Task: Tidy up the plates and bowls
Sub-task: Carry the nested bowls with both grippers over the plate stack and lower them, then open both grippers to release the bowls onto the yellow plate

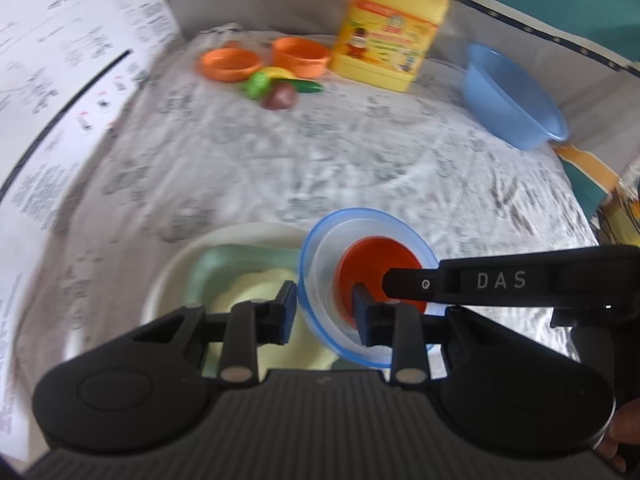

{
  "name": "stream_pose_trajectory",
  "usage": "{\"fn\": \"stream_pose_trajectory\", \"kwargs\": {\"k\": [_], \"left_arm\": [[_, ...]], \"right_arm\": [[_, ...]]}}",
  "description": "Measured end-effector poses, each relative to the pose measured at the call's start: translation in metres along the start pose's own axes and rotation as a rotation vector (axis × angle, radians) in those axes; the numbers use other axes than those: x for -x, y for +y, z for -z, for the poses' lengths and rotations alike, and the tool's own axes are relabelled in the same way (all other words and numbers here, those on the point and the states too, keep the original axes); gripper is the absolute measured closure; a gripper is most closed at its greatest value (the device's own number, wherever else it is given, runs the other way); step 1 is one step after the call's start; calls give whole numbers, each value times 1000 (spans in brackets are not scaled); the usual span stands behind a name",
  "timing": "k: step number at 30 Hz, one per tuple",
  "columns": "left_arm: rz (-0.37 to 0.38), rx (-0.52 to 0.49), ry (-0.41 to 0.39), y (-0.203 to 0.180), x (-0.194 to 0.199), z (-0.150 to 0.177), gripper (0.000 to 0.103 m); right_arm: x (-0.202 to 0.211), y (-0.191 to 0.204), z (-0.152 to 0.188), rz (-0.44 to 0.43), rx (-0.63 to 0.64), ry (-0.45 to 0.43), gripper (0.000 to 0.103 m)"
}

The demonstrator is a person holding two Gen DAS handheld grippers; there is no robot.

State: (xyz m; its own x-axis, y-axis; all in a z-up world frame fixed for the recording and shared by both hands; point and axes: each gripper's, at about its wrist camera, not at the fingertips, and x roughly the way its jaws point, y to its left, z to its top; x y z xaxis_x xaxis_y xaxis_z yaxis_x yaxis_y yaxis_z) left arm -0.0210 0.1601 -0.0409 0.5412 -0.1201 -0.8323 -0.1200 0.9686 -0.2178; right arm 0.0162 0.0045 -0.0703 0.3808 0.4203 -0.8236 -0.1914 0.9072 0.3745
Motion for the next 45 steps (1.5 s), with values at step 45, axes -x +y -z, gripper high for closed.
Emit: {"fn": "stream_pose_trajectory", "kwargs": {"k": [45], "left_arm": [[-17, 21, -24, 47, 1, 14, 41]], "right_arm": [[-25, 48, 3, 11, 108, 38, 69]]}}
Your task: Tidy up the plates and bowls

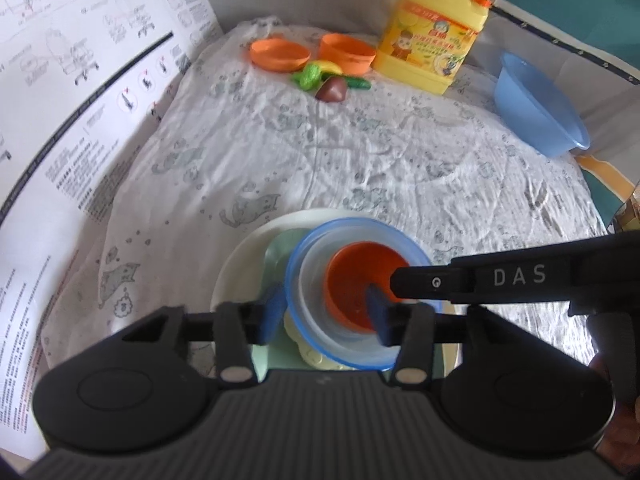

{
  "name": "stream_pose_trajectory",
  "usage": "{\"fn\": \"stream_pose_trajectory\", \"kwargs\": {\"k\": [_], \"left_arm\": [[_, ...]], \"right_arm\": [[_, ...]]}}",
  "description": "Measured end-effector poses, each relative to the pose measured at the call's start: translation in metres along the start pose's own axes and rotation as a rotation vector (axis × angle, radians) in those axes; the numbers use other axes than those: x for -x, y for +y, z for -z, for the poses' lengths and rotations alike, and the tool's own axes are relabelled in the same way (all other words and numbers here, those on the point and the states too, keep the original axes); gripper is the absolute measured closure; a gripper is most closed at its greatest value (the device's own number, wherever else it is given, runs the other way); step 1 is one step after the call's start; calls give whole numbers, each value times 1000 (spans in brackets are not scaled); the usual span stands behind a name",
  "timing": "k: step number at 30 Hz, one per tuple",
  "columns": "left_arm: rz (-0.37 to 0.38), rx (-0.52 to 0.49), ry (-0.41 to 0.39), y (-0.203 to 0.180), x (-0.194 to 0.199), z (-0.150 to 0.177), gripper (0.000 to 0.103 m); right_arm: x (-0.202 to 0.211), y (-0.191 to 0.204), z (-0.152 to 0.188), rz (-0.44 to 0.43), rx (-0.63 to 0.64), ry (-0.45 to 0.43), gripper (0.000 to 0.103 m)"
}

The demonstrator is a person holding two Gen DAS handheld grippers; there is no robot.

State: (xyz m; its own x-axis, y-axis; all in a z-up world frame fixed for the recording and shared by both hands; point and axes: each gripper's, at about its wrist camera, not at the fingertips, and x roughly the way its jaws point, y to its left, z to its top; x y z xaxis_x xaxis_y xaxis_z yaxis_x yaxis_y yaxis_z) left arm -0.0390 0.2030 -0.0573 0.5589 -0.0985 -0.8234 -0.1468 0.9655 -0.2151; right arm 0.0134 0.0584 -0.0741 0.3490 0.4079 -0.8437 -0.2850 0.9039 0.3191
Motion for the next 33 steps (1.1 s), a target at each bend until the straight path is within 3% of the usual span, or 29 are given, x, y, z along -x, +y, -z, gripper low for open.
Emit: {"fn": "stream_pose_trajectory", "kwargs": {"k": [1, 3, 5, 7, 12, 20, 28, 33], "left_arm": [[-7, -9, -18, -2, 4, 1, 34], [-26, -27, -64, -7, 13, 3, 11], [-49, -41, -112, -10, 22, 5, 2], [-58, -46, -147, -11, 31, 7, 0], [-48, -47, -187, -10, 47, 12, 0], [-62, -98, -228, -23, 66, 25, 0], [-87, -135, -262, -25, 82, 45, 0], [-89, -142, -266, -18, 88, 61, 0]], "right_arm": [[4, 0, 1, 0, 6, -9, 67], [11, 0, 1, -7, 9, -29, 55], [21, -2, 3, 2, 15, -59, 36], [33, -4, 6, 3, 20, -91, 22], [56, -11, 14, -37, 22, -146, 1], [89, -14, 34, -21, 55, -224, 0], [109, -11, 63, 90, 108, -272, 0], [108, -11, 86, 118, 243, -288, 0]]}}
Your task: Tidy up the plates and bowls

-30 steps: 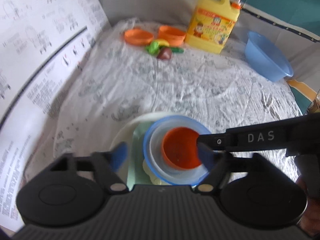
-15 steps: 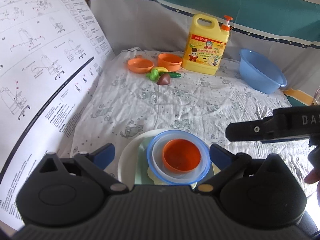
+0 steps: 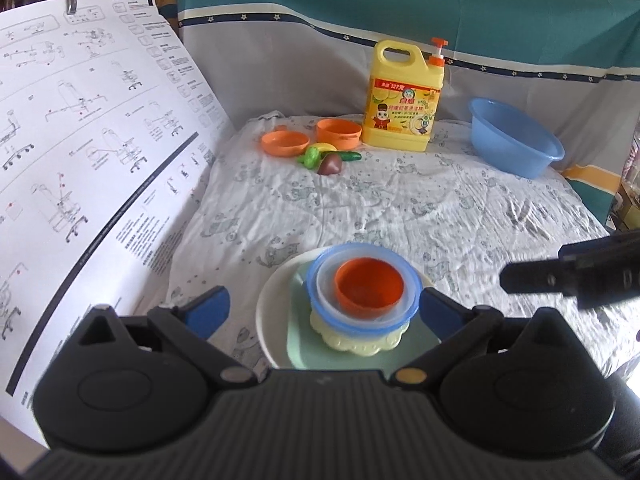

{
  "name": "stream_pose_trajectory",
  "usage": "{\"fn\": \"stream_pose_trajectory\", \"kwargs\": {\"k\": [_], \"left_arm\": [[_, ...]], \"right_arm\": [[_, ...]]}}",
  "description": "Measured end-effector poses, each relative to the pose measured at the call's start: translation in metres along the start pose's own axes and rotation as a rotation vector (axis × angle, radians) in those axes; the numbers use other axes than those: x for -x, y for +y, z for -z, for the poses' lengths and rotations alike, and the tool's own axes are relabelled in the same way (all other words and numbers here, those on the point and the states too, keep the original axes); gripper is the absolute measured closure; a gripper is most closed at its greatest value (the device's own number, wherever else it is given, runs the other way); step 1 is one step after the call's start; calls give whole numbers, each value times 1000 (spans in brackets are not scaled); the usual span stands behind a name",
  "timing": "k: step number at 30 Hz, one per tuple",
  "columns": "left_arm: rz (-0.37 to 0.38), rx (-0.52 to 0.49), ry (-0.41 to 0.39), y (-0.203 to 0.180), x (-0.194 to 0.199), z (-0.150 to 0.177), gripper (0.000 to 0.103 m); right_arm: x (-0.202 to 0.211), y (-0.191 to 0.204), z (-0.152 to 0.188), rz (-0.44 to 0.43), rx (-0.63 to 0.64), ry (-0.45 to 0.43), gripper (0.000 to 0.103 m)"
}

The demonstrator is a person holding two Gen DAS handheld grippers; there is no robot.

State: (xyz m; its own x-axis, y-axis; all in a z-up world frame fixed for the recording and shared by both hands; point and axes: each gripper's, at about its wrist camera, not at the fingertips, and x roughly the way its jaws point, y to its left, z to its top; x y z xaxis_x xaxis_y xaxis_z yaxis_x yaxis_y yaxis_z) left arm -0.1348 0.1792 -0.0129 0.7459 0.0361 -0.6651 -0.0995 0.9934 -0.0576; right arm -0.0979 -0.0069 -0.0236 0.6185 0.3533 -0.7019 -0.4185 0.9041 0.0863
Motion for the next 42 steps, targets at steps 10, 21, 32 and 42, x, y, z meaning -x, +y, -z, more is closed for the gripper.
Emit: {"fn": "stream_pose_trajectory", "kwargs": {"k": [10, 21, 32, 42], "left_arm": [[9, -5, 12, 0, 5, 35, 0], [-2, 3, 37, -2, -4, 58, 0], [2, 4, 68, -2, -12, 56, 0], [3, -10, 103, -7, -20, 59, 0]], "right_arm": [[3, -4, 44, 26, 84, 31, 0], [10, -4, 61, 57, 133, -7, 0], [1, -5, 62, 70, 128, 28, 0], [-1, -7, 62, 70, 128, 40, 0]]}}
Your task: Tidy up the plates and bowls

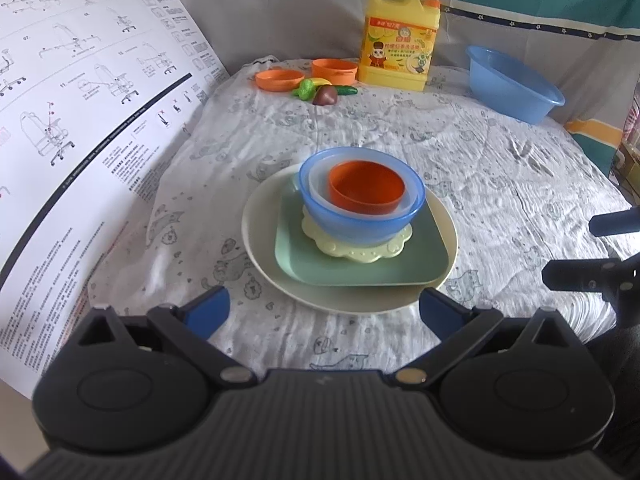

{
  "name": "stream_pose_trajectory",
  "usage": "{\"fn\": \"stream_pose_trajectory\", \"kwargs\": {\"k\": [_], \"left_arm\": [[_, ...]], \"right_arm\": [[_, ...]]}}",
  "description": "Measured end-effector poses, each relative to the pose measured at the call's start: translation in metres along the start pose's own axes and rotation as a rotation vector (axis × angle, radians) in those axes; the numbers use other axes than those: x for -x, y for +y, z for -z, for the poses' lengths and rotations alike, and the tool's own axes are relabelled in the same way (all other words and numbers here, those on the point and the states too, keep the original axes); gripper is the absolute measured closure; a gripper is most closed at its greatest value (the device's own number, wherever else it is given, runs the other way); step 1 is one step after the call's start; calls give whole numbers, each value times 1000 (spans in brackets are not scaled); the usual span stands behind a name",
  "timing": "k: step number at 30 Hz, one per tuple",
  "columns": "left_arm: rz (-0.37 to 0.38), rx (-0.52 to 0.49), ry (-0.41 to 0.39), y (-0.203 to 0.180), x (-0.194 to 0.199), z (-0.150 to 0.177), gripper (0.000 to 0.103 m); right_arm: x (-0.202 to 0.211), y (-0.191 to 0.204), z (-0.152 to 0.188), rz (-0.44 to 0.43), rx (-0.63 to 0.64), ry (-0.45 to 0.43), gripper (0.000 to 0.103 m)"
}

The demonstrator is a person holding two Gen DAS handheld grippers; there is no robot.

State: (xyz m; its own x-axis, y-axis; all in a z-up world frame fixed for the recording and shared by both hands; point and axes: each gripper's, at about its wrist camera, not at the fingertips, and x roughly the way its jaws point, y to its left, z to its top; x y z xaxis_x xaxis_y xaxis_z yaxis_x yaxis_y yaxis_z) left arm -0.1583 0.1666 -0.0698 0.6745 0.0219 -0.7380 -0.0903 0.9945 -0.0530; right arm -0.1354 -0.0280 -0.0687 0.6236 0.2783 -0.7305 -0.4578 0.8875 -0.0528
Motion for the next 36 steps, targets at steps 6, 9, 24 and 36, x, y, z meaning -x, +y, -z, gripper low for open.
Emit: {"fn": "stream_pose_trajectory", "kwargs": {"k": [6, 9, 24, 36], "left_arm": [[-2, -13, 0, -2, 0, 0, 0], [-3, -22, -1, -3, -1, 0, 0], [-4, -44, 2, -4, -2, 1, 0], [10, -63, 17, -5, -3, 2, 0]], "right_arm": [[-2, -4, 0, -1, -17, 6, 0], [-2, -4, 0, 0, -18, 6, 0], [-3, -3, 0, 11, -22, 11, 0], [-2, -3, 0, 13, -21, 13, 0]]}}
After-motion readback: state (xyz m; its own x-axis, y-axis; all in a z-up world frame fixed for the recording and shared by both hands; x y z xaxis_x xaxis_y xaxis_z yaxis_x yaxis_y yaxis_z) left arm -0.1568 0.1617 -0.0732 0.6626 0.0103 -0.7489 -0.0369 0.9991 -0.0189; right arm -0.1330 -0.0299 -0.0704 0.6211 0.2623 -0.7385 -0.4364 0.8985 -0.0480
